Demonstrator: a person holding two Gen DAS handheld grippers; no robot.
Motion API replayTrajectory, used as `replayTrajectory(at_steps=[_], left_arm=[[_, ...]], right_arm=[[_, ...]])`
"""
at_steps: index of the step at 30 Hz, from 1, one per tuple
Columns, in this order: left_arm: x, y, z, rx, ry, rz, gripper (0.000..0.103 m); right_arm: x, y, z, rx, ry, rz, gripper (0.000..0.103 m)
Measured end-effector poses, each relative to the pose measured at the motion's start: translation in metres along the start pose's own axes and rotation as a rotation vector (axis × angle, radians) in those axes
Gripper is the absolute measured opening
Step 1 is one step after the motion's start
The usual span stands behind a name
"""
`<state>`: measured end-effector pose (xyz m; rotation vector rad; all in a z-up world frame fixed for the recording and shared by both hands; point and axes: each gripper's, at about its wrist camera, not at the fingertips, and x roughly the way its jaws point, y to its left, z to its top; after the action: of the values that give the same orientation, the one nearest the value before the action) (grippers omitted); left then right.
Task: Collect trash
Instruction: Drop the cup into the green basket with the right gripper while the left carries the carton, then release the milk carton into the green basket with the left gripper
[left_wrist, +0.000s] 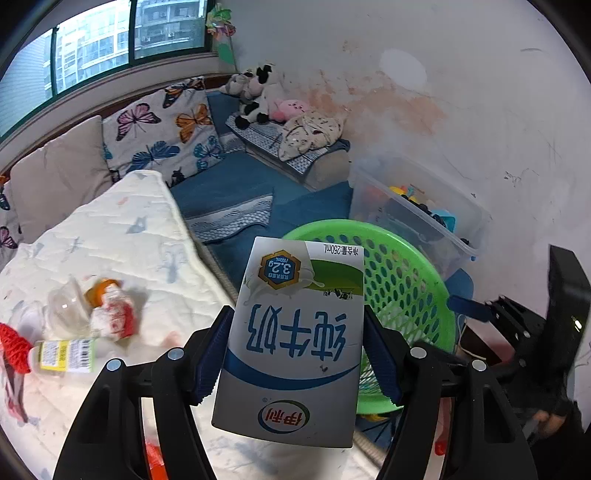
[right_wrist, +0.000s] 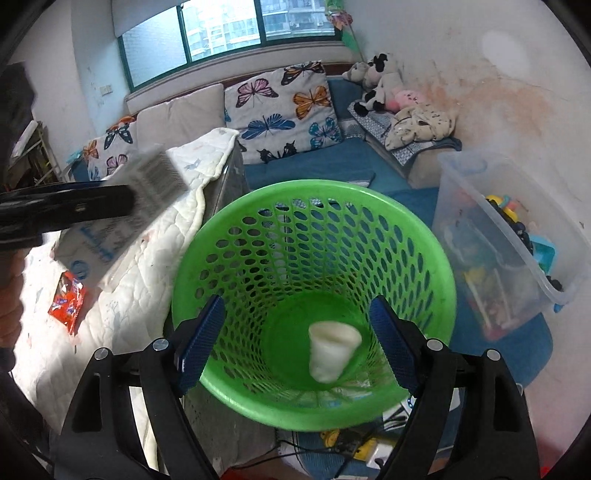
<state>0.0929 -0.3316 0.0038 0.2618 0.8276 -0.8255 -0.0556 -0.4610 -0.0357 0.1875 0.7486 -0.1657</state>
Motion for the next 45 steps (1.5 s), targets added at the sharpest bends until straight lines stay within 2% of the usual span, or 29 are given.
replayTrajectory(at_steps=[10, 15, 17, 25, 36, 45], left_arm=[[0.036, -0.028, 0.004, 0.028, 0.055, -0.017, 0.066], [0.050, -0.034, 0.000, 0.030, 0.083, -0.030, 0.069], [0.050, -0.035, 0.000, 0.025, 0.077, -0.025, 0.079], [0.033, -0.029, -0.006, 0.012, 0.051, -0.030, 0.080], [-0.025, 0.011, -0.040, -0.013, 0.002, 0.109, 0.084], [-0.054, 0.066, -0.084, -0.075, 0.012, 0.224, 0.091]], right_arm=[[-0.022, 0.001, -0.026, -0.030, -0.022, -0.067, 0.084], [-0.023, -0.001, -0.035, -0.020, -0.015, -0.069, 0.084], [-0.022, -0.003, -0.036, -0.006, -0.013, -0.065, 0.084], [-0.031, 0.002, -0.038, 0.014, -0.029, -0.053, 0.084], [-0.043, 0.041, -0.036, -0.025, -0.047, 0.000, 0.087], [-0.044, 0.077, -0.030, -0.066, -0.045, 0.040, 0.089]])
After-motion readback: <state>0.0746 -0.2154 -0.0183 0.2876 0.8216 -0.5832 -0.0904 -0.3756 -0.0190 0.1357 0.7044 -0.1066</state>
